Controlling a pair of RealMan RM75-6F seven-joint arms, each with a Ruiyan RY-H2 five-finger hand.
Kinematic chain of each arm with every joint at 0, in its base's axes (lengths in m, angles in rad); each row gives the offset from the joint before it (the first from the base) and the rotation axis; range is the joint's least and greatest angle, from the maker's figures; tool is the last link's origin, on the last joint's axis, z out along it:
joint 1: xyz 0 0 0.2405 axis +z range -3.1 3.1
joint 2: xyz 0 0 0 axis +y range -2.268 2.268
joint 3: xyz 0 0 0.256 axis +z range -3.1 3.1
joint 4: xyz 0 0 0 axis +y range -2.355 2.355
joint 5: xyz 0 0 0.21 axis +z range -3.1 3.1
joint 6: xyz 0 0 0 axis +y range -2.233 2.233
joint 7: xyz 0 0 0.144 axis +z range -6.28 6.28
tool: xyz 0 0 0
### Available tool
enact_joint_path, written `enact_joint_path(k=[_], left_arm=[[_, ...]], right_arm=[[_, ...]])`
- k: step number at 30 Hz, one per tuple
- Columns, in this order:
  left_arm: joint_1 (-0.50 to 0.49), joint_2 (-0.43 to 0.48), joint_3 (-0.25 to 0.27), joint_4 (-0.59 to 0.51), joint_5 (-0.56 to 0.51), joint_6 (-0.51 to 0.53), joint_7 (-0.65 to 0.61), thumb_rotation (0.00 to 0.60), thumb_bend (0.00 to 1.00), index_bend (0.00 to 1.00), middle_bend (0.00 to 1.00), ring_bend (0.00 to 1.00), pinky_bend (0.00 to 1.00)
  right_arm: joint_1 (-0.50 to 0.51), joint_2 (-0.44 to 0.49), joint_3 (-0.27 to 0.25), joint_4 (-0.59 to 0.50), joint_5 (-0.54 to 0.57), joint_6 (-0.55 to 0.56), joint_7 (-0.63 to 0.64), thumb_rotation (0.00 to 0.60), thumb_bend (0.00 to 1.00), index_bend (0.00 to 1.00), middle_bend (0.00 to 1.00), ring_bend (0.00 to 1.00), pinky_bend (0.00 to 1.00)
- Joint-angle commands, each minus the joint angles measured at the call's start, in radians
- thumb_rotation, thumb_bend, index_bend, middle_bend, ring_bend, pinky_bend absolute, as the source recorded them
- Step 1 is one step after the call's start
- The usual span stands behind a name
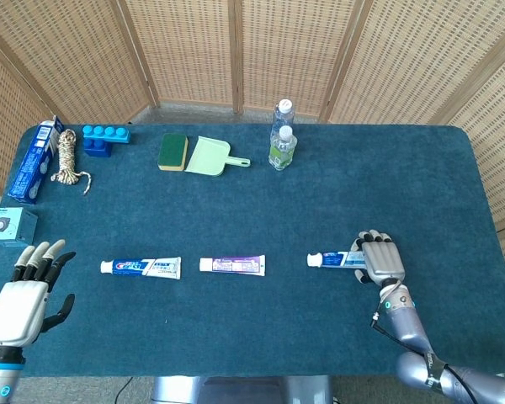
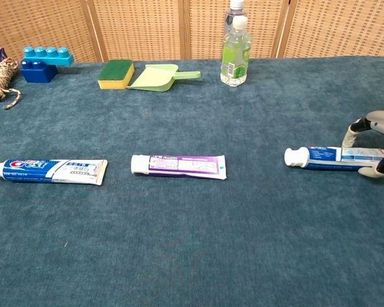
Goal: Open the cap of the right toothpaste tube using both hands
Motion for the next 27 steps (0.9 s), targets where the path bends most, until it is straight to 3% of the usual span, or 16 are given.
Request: enact_joint_path(k=[1,5,8,10,16,22,27], left_arm=[[0.000,0.000,0.000,-0.003,0.002,0.002,0.002,0.600,0.37,0.15,0.08,0.00,0.00],[0.001,0.001,-0.001,-0.006,0.008,0.008,0.004,0.600,0.37,0.15,0.08,0.00,0.00],[0.003,0.001,0.001,-0.009,0.015,0.014,0.003,0.600,0.37,0.15,0.08,0.00,0.00],[0.004,0.000,0.002,-0.010,0.020,0.016,-0.001,0.600,0.37,0.15,0.08,0.00,0.00],[0.014,0.007,0.008,-0.006,0.027,0.030,-0.020,0.600,0.37,0.15,0.07,0.00,0.00],[0.031,0.019,0.016,0.003,0.041,0.054,-0.047,0.600,0.37,0.15,0.07,0.00,0.00],[0.036,0.019,0.023,0.008,0.050,0.054,-0.059,0.600,0.37,0.15,0.07,0.00,0.00]], right_arm=[[0.002,0.003,-0.003,0.005,0.001,-0.003,0.008,0.600,0.32,0.33,0.20,0.10,0.15],[0.006,0.010,-0.002,0.004,0.001,-0.006,0.027,0.600,0.33,0.37,0.20,0.11,0.15],[0.007,0.013,0.003,0.000,-0.013,-0.008,0.054,0.600,0.33,0.50,0.26,0.17,0.20],[0.009,0.013,0.003,0.001,-0.026,-0.011,0.070,0.600,0.34,0.62,0.34,0.25,0.29],[0.018,-0.003,0.007,0.009,-0.050,-0.026,0.117,0.600,0.40,0.82,0.55,0.46,0.53],[0.012,0.012,0.018,-0.018,-0.126,-0.019,0.206,0.600,0.46,0.93,0.66,0.59,0.68],[-0.003,0.064,0.022,-0.083,-0.170,-0.020,0.281,0.600,0.47,0.95,0.69,0.62,0.72]])
